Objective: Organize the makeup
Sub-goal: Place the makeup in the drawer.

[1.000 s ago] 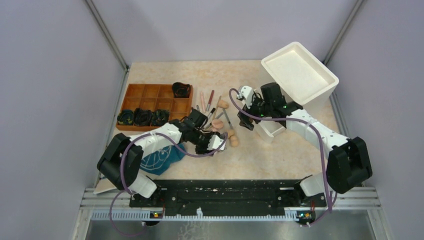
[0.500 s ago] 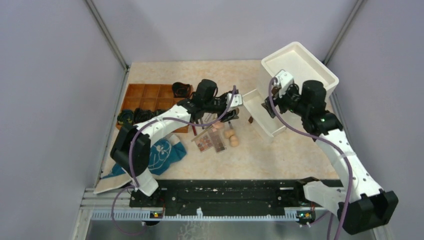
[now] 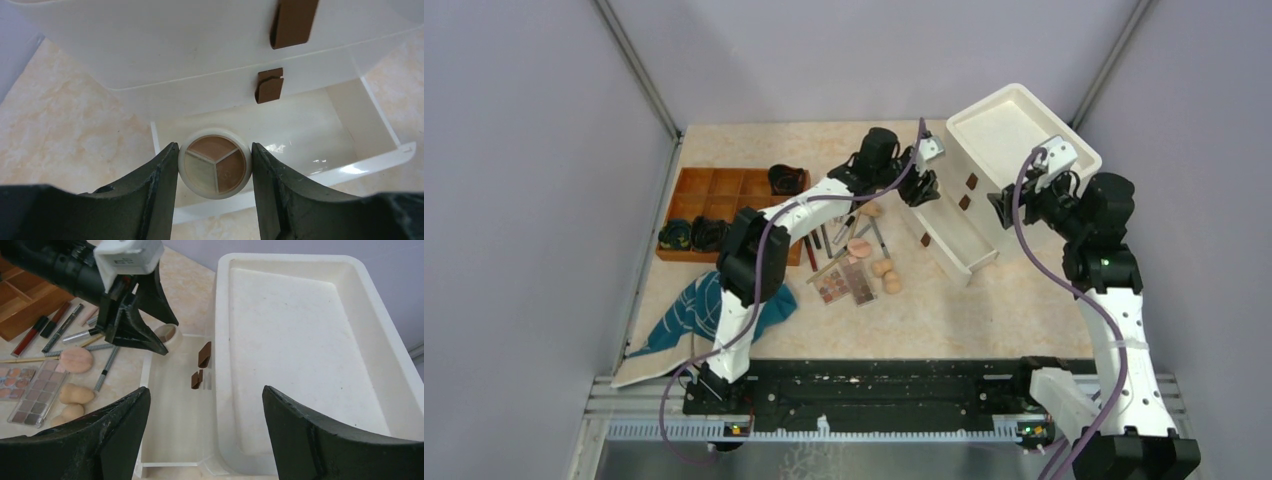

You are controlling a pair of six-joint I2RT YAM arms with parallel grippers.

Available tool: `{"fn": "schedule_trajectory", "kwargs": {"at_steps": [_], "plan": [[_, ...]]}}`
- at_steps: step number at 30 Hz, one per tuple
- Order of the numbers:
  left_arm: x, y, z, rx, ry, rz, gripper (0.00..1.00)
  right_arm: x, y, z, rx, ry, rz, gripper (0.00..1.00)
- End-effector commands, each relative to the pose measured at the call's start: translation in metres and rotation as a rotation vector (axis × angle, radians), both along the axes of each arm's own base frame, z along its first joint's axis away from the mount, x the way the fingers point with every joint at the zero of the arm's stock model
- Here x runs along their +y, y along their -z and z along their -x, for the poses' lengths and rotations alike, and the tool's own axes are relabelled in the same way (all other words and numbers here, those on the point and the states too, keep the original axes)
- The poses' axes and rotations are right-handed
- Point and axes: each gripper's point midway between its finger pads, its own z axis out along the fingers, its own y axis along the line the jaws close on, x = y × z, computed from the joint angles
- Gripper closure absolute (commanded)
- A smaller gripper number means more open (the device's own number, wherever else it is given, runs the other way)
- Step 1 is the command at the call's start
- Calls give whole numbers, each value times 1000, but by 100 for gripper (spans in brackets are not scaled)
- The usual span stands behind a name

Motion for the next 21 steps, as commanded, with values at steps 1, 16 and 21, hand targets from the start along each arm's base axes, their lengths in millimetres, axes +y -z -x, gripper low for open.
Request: {"fn": "schedule_trajectory", "kwargs": {"at_steps": [1,16,21], "plan": [[-23,3,-5,34,-20,11,55,3,-8,3,-33,-33,-40,18],[-28,73,-18,33,-148,-119,54,-2,0,0,-18,-25,-39,18],[-26,85,-23,25,-163,-144,51,-3,2,0,-18,-24,-35,18]]}}
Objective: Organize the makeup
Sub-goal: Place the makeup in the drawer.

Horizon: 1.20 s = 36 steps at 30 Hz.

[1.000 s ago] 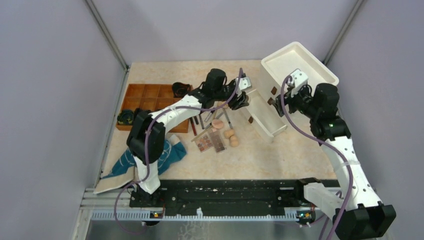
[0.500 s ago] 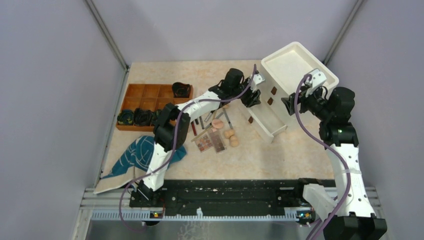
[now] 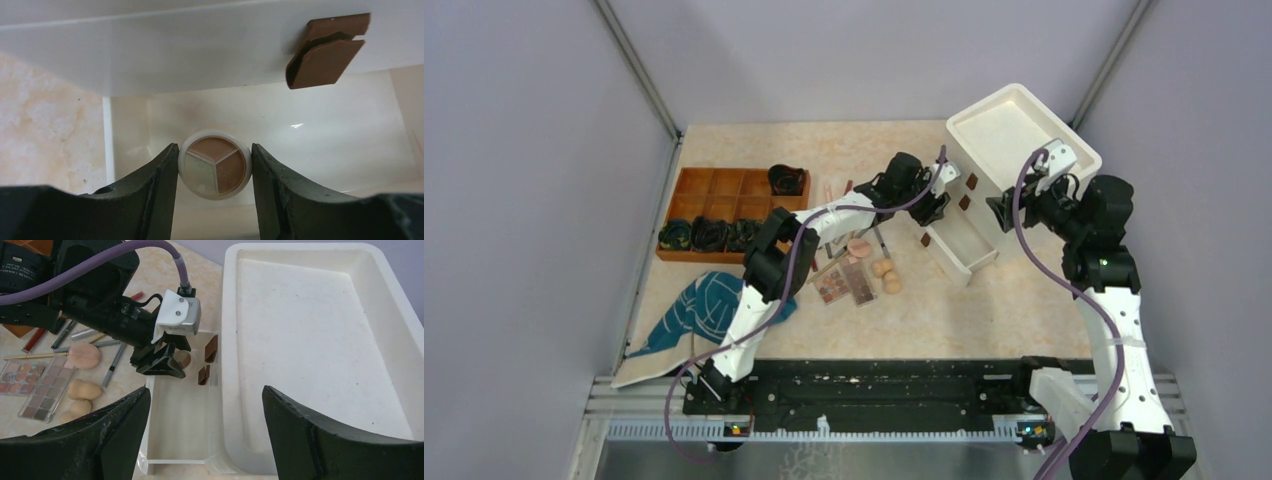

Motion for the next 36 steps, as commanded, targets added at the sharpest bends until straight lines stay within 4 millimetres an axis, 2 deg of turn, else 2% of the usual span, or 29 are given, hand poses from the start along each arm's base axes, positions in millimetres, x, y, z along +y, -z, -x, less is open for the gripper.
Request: {"fn": "schedule_trajectory", "kwargs": {"at_steps": [1,10,18,22,26,32,36], "plan": [[-1,-6,-14,-47,-35,5,50,-2,-6,-2,-34,-4,-1,18],[1,8,-19,-58,-48,-32,44,-2,-3,-3,-32,-6,3,19],[2,-3,-20,-67,-49,-28,30,-2,0,-4,-23,-7,5,19],[2,-18,-20,-69,-56,-17,19,-2,0,-4,-22,-9,6,19],[2,-43,-13,-71,-31,9,13,-2,0,-4,-23,-11,7,19],[7,-96,14,-81,44,78,2,-1,1,-4,-20,-15,6,19],[18,-120,37,-78,101,101,2,-1,1,-3,-20,-19,4,19]]}}
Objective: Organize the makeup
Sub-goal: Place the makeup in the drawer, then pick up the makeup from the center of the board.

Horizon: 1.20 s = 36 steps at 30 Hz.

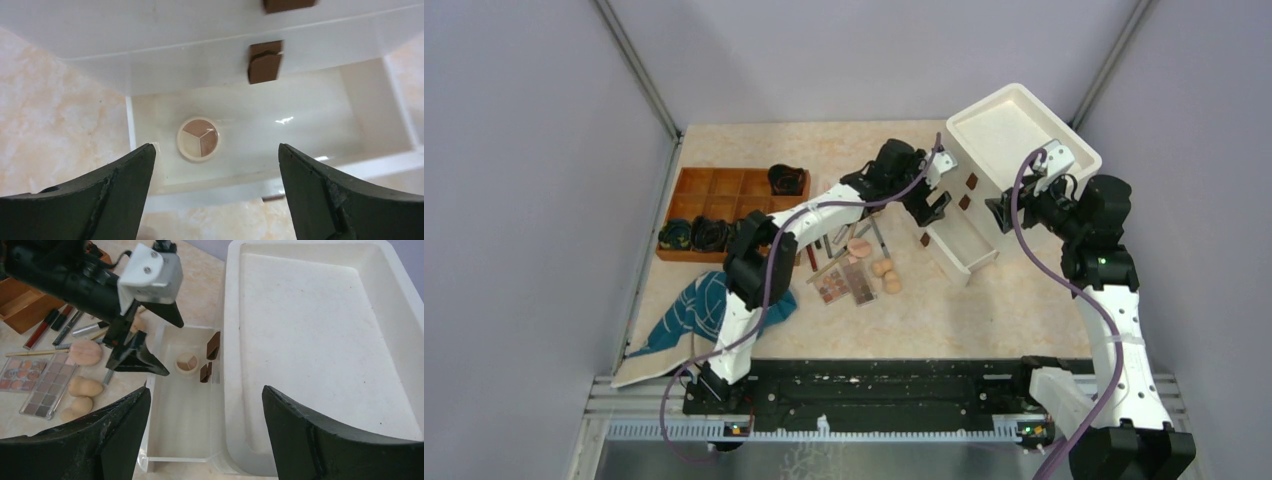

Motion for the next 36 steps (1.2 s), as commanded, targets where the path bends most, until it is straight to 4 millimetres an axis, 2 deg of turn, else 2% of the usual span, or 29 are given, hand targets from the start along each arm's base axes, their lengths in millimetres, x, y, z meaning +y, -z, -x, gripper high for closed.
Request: {"fn": "schedule_trajectory", "kwargs": {"at_steps": [1,3,8,10,13,19,22,28,36], "plan": [[11,-84,29,-70,84,109,2,-1,-6,-2,-34,-15,4,19],[24,-86,40,-76,90,96,1,0,-6,-2,-33,-17,3,18],[70,-72,73,-160,140,-11,1,0,-5,-2,-34,-21,7,18],[92,-53,95,-182,187,-77,1,0,-5,-2,-35,-20,10,18],[123,-42,122,-215,238,-151,2,-1,-4,-2,-35,-20,13,17],[183,7,159,-118,202,-339,1,0,-1,-2,-30,-28,13,16],[208,30,171,-46,165,-429,1,0,1,-3,-23,-30,12,15],[235,52,183,1,141,-517,2,2,4,-4,-9,-37,7,12],[252,67,188,-7,195,-548,2,2,5,-3,-3,-37,2,5]]}}
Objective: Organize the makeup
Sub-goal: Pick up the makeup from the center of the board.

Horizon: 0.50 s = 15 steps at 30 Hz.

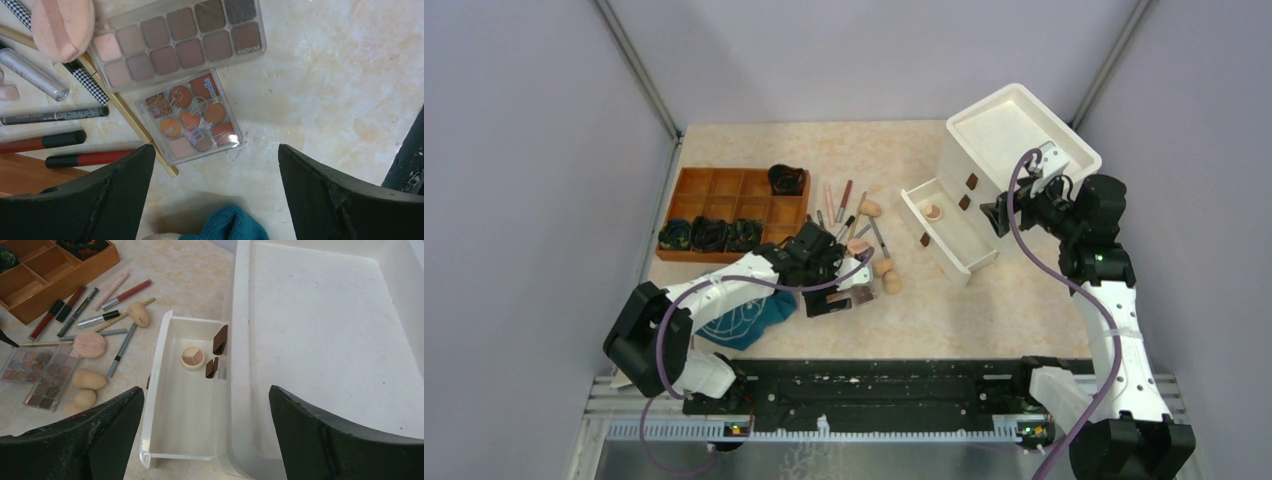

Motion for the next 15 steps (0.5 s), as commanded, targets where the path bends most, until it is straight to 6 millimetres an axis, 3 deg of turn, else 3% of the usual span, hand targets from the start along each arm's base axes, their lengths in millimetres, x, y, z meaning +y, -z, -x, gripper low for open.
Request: {"fn": "schedule_trajectory", "kwargs": {"at_steps": [1,10,15], "plan": [[9,-4,-3,-49,42,5,2,-1,-8,-1,-34,-8,-2,2],[16,1,-9,-37,57,47,2,-2,-9,-1,-33,-4,-4,1],[10,1,-6,12,59,79,2,-2,-10,0,-37,-3,-4,1]]}}
